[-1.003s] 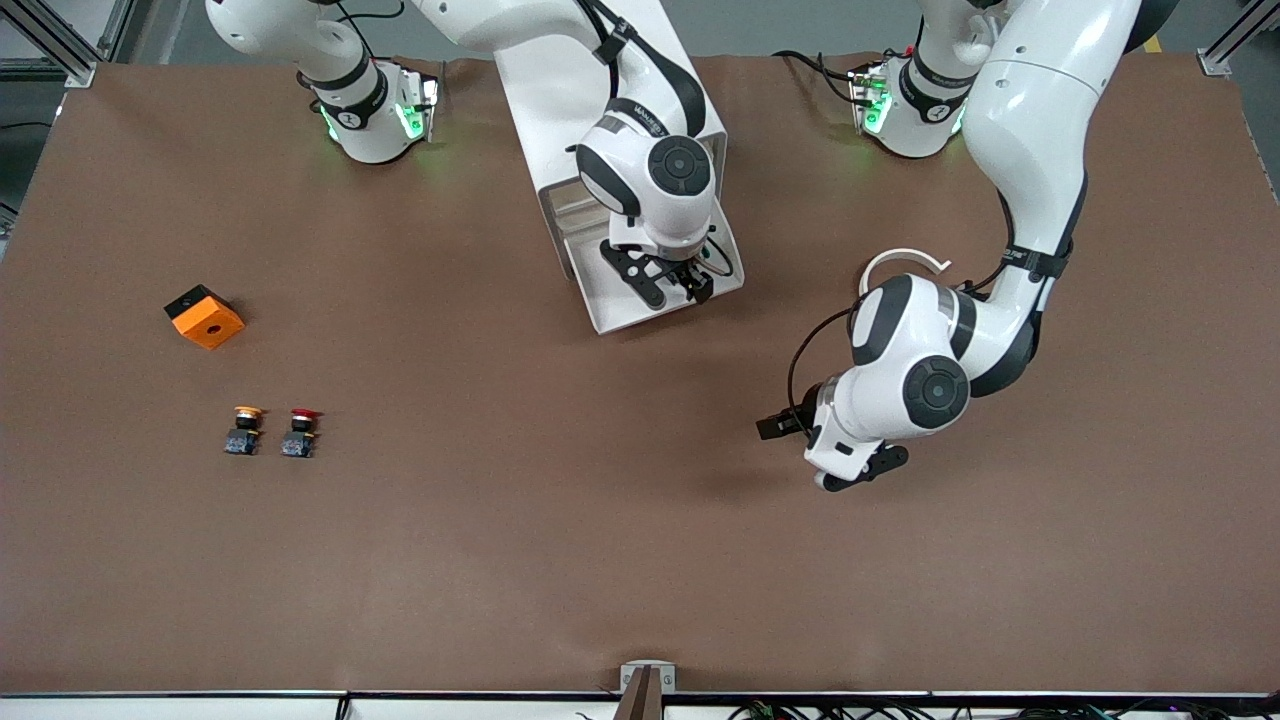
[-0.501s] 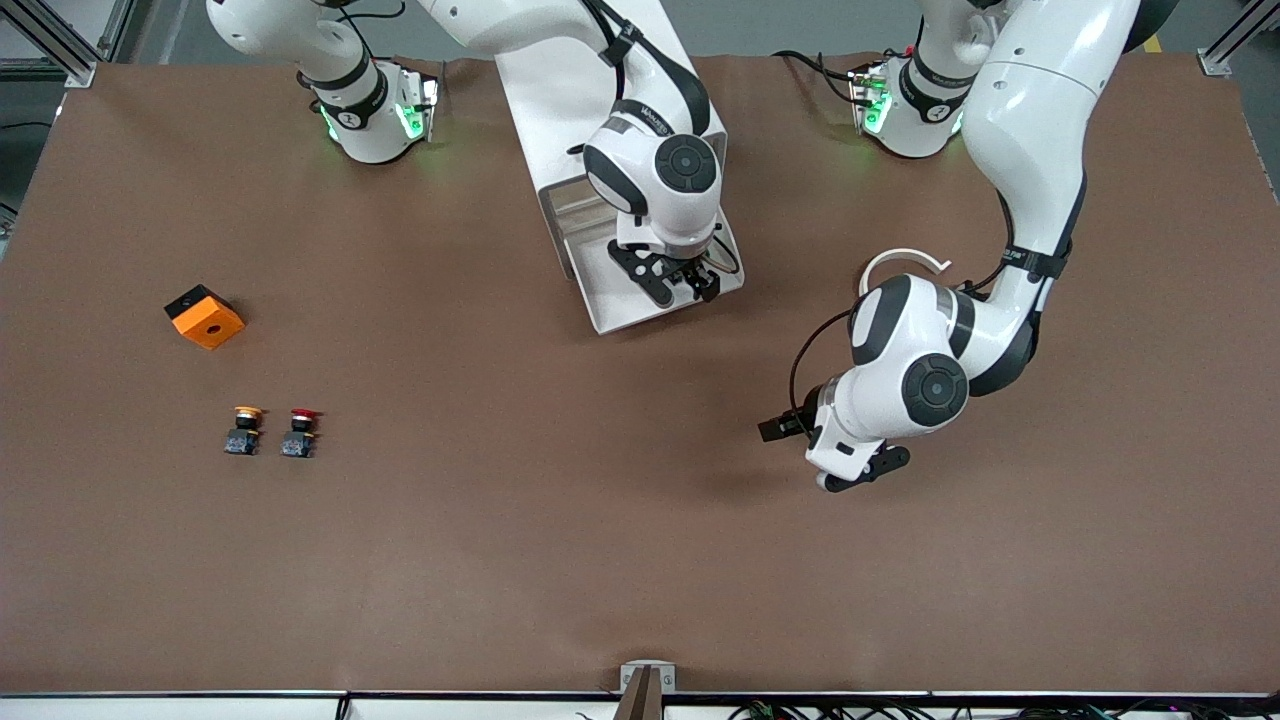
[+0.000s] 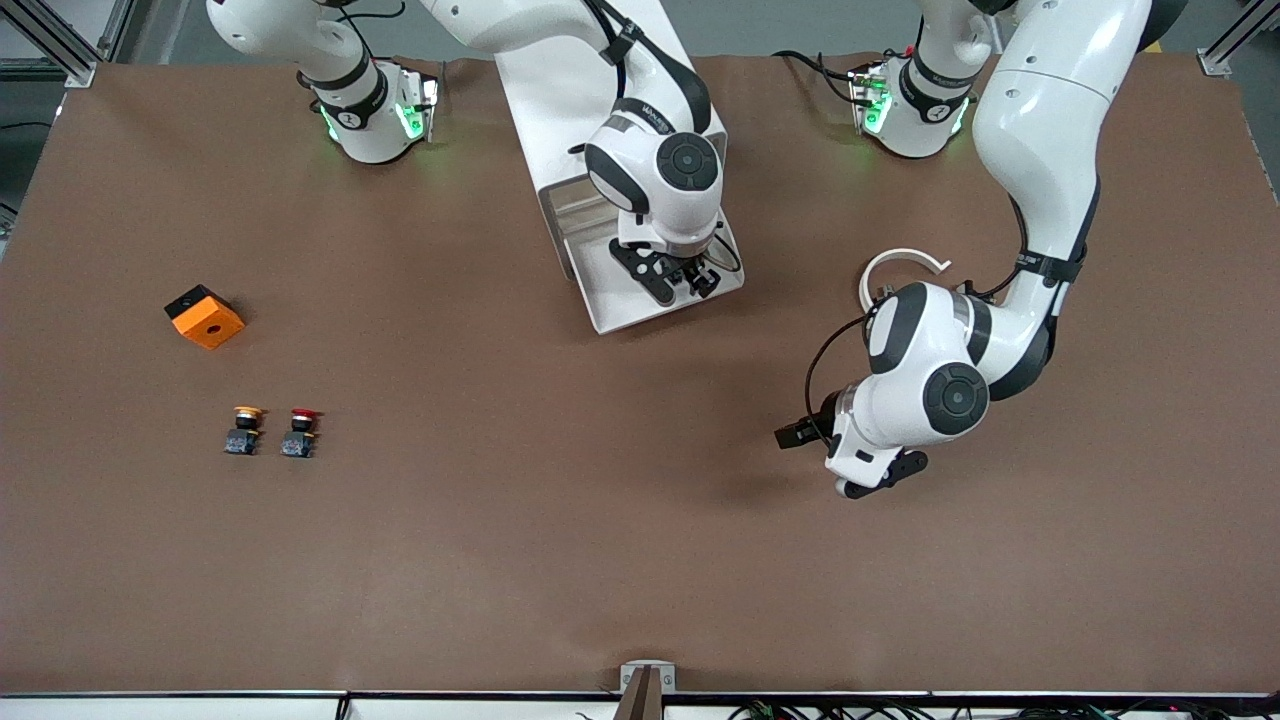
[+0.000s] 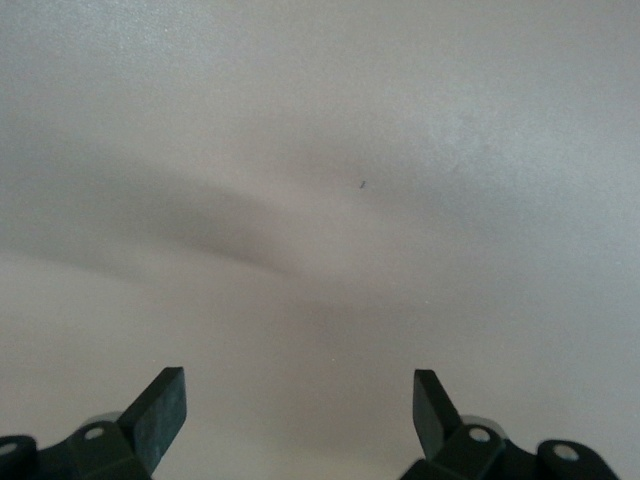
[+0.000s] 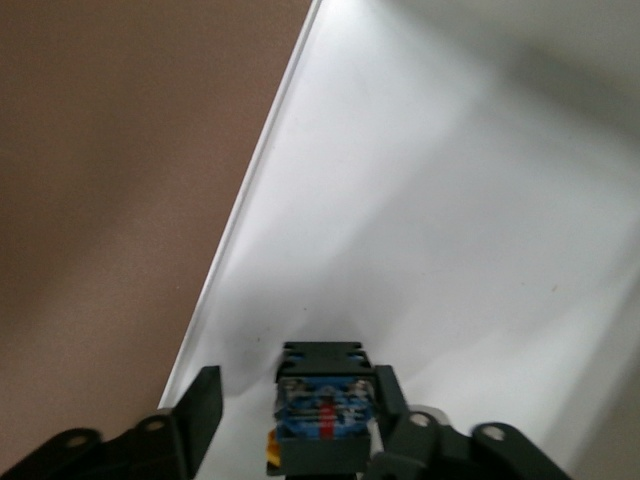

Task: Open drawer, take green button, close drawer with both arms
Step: 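Grasp the green button with the right gripper and lift it out, then carry the green button beside the buttons while the left gripper closes the drawer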

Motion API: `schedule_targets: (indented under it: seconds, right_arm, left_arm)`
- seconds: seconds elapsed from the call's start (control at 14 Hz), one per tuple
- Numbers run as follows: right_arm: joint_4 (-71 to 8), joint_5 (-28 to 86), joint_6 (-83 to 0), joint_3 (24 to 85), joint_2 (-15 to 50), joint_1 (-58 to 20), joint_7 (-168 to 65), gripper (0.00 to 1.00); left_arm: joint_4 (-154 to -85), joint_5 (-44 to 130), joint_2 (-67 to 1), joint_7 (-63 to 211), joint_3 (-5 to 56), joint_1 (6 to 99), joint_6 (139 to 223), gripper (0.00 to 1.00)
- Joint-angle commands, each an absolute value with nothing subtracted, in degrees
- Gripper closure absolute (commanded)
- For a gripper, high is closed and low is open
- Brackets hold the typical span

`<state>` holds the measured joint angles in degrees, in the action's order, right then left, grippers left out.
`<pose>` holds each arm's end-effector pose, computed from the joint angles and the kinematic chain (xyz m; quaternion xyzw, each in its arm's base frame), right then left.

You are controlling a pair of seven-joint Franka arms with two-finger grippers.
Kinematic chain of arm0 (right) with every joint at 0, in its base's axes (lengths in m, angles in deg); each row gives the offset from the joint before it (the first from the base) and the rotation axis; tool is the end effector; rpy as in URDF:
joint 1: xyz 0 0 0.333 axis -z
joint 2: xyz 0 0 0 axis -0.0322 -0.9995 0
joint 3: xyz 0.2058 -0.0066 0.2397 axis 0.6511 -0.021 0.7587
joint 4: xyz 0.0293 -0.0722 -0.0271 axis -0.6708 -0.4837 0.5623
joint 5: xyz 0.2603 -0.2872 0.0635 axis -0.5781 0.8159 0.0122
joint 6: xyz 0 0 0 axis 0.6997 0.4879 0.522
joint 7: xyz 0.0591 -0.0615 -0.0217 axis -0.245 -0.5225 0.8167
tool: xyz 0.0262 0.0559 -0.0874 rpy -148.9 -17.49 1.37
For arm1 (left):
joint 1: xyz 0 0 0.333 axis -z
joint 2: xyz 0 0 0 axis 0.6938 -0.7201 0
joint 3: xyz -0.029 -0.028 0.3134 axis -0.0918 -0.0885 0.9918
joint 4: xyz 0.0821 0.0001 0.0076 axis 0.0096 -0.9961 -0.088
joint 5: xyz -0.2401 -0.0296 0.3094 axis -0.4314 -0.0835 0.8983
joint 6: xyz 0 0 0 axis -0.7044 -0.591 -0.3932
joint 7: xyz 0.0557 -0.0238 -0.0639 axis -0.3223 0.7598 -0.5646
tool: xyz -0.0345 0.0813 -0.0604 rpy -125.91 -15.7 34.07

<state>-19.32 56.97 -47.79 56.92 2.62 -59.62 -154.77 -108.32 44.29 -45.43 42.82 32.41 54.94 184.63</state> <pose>0.3942 0.5846 0.2692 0.9144 -0.4010 -0.0531 0.0126 0.6496 -0.2505 0.2635 0.9741 0.1880 -0.0989 0.0777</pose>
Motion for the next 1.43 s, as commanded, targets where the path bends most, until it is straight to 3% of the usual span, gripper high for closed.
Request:
schedule_targets:
  seconds: [0.0,0.07,0.29,0.79,1.36]
  right_arm:
    - [-18.38,55.75,-47.93,56.41,1.89,-60.56,-154.36,0.95]
    - [-18.38,55.75,-47.93,56.41,1.89,-60.65,-154.45,1.00]
    - [-17.33,55.49,-47.41,56.41,2.15,-59.95,-154.45,1.00]
    - [-4.24,50.74,-37.22,56.59,3.21,-50.03,-152.36,1.00]
    - [-5.19,51.62,-26.41,55.62,9.80,-34.13,-114.69,1.00]
  left_arm:
    - [-108.79,45.52,-45.47,43.68,32.46,54.66,185.72,0.00]
    - [-108.79,45.52,-45.47,43.68,32.37,54.57,185.72,0.00]
    - [-108.79,45.52,-45.56,43.68,32.46,54.48,185.72,0.00]
    - [-108.88,45.52,-45.56,43.77,32.46,54.39,185.72,0.00]
    - [-108.97,45.52,-45.21,42.81,32.28,56.93,185.03,0.00]
